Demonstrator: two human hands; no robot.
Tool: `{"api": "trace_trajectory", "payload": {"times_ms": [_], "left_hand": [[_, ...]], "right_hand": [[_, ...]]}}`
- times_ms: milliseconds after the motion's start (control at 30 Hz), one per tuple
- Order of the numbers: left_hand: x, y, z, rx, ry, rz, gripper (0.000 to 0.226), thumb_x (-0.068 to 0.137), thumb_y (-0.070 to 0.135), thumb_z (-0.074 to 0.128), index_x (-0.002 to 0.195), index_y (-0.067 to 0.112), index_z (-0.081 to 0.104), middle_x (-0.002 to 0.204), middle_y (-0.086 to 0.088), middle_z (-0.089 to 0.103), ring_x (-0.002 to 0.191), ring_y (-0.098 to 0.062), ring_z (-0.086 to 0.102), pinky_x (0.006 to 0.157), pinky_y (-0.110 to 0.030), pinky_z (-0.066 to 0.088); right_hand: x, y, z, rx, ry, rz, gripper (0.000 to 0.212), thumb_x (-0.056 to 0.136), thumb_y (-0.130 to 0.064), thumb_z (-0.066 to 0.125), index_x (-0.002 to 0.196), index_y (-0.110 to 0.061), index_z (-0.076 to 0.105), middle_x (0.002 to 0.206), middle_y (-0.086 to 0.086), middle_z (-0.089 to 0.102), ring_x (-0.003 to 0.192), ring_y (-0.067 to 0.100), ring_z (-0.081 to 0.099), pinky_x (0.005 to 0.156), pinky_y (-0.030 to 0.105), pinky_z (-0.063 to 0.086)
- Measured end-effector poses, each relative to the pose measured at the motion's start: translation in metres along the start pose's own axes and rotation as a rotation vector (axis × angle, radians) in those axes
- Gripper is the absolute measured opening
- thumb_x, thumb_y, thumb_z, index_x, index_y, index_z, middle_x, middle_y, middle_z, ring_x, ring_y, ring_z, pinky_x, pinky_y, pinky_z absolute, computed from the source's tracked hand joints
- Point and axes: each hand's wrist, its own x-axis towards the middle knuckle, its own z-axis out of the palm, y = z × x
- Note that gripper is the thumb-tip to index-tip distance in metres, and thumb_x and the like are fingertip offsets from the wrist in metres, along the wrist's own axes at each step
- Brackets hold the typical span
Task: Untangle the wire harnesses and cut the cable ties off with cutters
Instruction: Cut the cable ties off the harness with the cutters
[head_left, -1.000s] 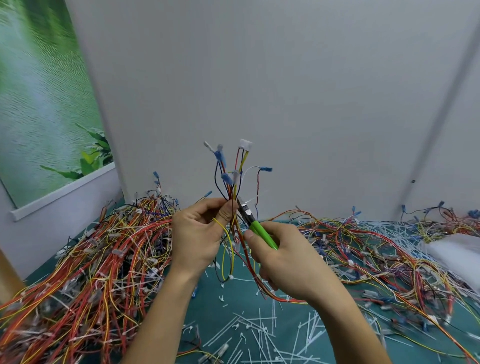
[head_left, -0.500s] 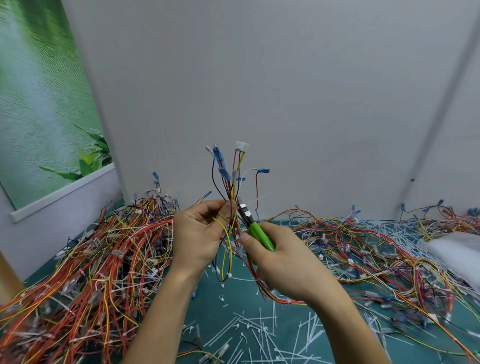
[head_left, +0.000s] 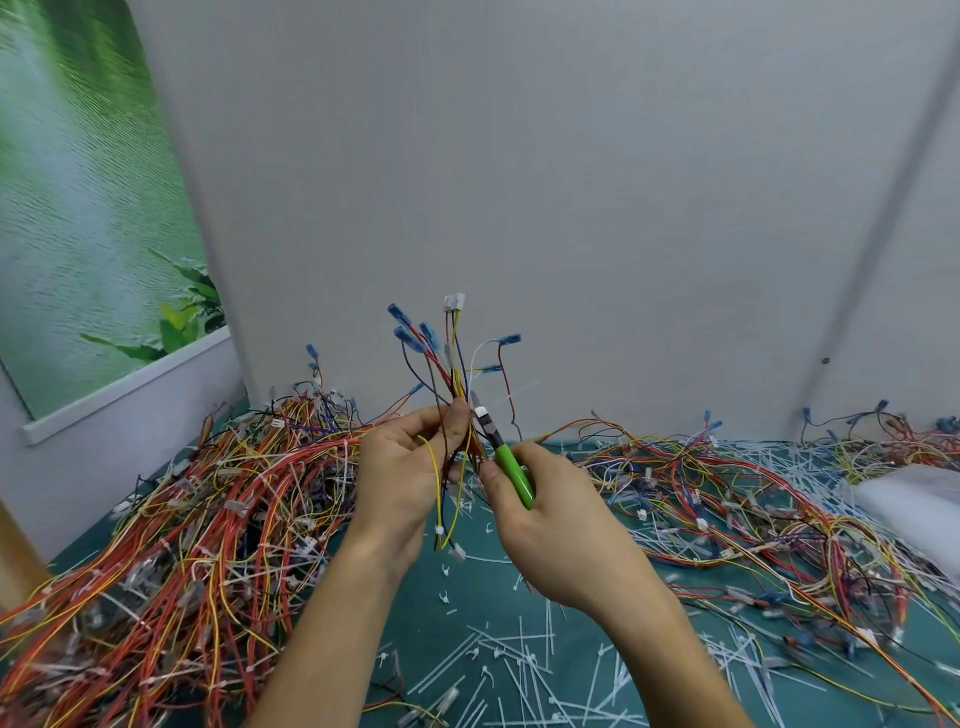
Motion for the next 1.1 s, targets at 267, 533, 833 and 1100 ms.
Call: {"api": "trace_trajectory", "payload": {"times_ms": [267, 533, 833, 1100], "left_hand": [[0.0005, 0.0006, 0.0054, 0.086, 0.065, 0.148, 0.014, 0.090, 0.023, 0.070, 0.085, 0.010, 0.073, 0.067, 0.006, 0.070, 0.048, 0.000, 0.052, 0.051, -0.010, 0.042], [-0.0012, -0.0031, 0.0055, 0.171, 0.051, 0.239, 0.018, 0.089, 0.034, 0.065, 0.086, 0.018, 0.071, 0.070, 0.006, 0.071, 0.056, -0.002, 0.056, 0.055, -0.015, 0.045], [-0.0022, -0.0072, 0.0052, 0.293, -0.006, 0.299, 0.021, 0.097, 0.040, 0.053, 0.094, 0.023, 0.063, 0.081, 0.008, 0.070, 0.074, -0.004, 0.063, 0.069, -0.019, 0.051], [-0.0023, -0.0072, 0.0065, 0.283, -0.015, 0.248, 0.024, 0.094, 0.048, 0.054, 0.092, 0.025, 0.063, 0.080, 0.009, 0.070, 0.074, -0.006, 0.063, 0.068, -0.021, 0.052]], "right_hand": [[0.0007, 0.0036, 0.0018, -0.031, -0.004, -0.008, 0.029, 0.103, -0.044, 0.049, 0.080, -0.028, 0.046, 0.069, -0.003, 0.053, 0.060, 0.020, 0.050, 0.058, 0.036, 0.044], [0.0036, 0.0035, 0.0017, -0.001, -0.026, -0.010, 0.033, 0.104, -0.045, 0.047, 0.078, -0.026, 0.046, 0.064, -0.005, 0.050, 0.057, 0.008, 0.046, 0.052, 0.025, 0.032], [0.0021, 0.0018, 0.0034, 0.029, -0.065, 0.007, 0.035, 0.104, -0.051, 0.043, 0.081, -0.026, 0.045, 0.067, -0.005, 0.051, 0.061, 0.012, 0.050, 0.059, 0.035, 0.042], [0.0024, 0.0030, 0.0068, 0.017, -0.025, -0.017, 0.033, 0.105, -0.049, 0.044, 0.083, -0.024, 0.048, 0.070, -0.004, 0.054, 0.063, 0.012, 0.048, 0.063, 0.038, 0.042]]}}
